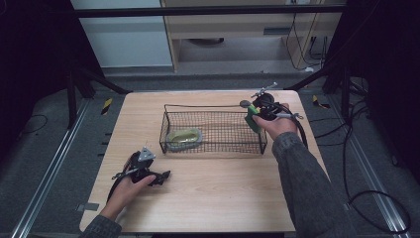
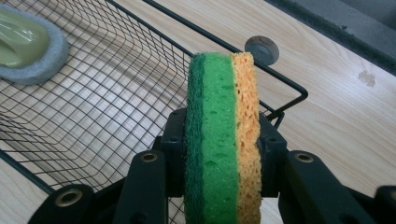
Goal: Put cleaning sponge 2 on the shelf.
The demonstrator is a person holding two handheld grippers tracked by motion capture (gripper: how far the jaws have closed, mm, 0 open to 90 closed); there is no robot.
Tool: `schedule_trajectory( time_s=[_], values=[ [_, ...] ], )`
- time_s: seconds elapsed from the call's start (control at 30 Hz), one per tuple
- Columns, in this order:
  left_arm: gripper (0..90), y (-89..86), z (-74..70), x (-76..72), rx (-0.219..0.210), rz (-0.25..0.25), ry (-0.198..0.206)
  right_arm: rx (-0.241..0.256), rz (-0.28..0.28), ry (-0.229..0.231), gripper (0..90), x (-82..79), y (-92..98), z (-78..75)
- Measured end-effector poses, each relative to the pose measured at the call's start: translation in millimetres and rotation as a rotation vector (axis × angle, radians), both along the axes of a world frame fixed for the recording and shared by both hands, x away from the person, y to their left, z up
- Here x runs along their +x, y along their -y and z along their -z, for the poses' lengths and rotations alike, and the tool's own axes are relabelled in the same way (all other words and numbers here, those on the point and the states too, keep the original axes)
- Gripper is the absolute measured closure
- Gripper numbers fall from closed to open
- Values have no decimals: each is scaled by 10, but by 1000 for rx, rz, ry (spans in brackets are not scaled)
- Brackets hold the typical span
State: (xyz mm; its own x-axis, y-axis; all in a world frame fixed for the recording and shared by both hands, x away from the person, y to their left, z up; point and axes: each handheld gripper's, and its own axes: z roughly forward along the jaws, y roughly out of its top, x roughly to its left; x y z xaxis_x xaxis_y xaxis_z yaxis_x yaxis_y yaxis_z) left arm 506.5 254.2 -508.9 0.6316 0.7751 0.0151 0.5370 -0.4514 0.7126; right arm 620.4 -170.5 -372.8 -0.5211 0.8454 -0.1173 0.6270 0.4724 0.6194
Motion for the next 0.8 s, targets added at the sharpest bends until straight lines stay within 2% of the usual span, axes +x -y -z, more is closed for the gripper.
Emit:
schedule_trajectory(
  time_s=[0.37, 0.8],
  values=[
    [0, 0, 0, 1, 0, 1, 0, -6, 10, -16, 642, 31, 33, 125],
    [0, -1, -1, 1, 2, 2, 0, -74, 11, -39, 642, 61, -104, 327]
  ],
)
